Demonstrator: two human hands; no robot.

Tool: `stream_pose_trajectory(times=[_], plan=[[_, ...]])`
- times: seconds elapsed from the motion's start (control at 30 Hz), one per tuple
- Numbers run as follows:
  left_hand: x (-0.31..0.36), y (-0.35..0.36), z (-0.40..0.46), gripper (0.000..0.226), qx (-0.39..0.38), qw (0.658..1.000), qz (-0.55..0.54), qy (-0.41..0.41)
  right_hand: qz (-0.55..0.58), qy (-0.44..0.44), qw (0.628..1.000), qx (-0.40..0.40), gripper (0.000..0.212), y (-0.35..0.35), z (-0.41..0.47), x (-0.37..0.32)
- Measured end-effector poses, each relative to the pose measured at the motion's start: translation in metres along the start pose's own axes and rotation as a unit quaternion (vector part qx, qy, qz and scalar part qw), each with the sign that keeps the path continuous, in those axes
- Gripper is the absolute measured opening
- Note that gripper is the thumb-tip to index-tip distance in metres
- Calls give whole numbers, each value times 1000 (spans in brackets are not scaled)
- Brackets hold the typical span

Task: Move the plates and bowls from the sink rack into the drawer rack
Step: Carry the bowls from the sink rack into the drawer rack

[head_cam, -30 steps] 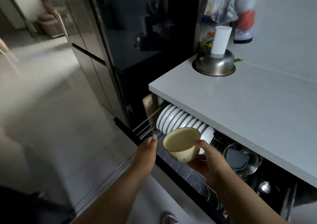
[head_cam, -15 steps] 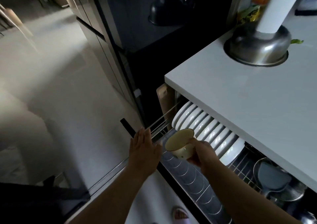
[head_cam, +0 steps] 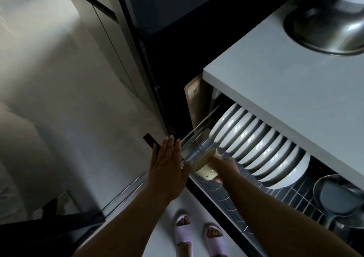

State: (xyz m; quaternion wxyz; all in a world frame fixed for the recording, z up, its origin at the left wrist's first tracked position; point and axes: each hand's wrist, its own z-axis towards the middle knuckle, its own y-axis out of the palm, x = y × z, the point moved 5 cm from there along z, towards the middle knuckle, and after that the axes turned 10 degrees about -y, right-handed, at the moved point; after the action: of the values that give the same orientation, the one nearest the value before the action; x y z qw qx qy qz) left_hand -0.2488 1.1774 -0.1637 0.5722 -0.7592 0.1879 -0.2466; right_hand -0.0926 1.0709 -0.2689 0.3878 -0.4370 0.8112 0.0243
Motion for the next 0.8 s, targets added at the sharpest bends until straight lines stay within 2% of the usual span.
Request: stream_pose_trajectory(times=[0.13,0.27,0.53,0.8], plan=[[-4,3,2,75,56,997,-28,34,-69,6,997,23,63,21,13,-4],[-4,3,4,68,77,995,-40,44,-117,9,992,37,68,34,19,-11],[-7,6,5,68,93,993,-43,55,-134,23,990,35,76,53,36,-14],[-7,6,6,67,76,995,-48,50,-103,56,993,27,90,65,43,-13]])
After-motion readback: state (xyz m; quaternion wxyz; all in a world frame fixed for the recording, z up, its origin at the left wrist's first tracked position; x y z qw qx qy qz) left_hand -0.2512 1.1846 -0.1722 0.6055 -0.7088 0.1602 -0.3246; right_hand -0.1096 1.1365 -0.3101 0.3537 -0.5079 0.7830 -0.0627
